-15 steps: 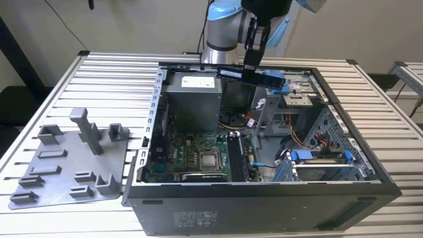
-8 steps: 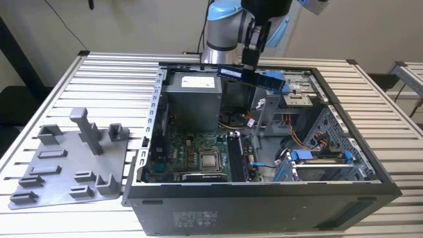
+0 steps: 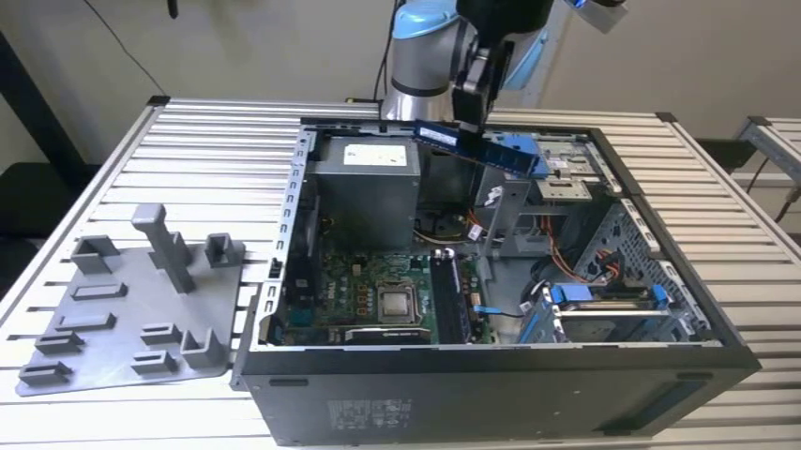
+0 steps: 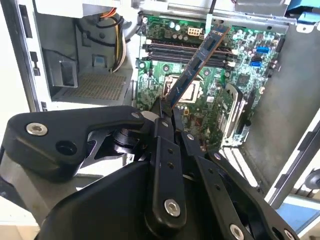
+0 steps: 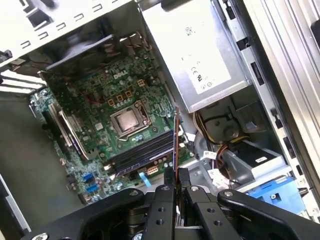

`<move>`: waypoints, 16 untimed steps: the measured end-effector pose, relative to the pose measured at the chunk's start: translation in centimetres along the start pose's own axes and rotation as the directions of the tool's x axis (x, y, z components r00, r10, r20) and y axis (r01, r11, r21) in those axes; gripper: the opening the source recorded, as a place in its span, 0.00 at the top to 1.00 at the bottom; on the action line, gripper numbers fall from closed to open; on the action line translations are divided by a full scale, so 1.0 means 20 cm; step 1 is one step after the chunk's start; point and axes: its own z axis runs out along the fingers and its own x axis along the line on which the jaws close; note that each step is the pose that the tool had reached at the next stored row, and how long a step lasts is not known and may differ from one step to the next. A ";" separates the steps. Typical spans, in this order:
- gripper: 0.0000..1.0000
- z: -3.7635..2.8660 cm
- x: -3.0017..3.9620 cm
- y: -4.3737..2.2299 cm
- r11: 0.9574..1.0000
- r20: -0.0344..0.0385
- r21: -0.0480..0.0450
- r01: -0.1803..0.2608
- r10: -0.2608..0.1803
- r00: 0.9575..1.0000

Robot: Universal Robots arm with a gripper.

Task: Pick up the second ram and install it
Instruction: 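Insert the second ram into the second slot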

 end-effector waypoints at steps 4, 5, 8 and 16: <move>0.86 0.001 0.000 0.000 0.999 0.001 -0.001 -0.053 0.053 0.999; 0.86 0.002 0.000 -0.001 0.998 0.002 -0.001 -0.065 0.065 0.998; 0.86 0.002 -0.001 -0.001 0.995 0.002 -0.001 -0.099 0.099 0.995; 0.86 0.002 -0.003 -0.001 0.992 0.003 -0.002 -0.128 0.128 0.992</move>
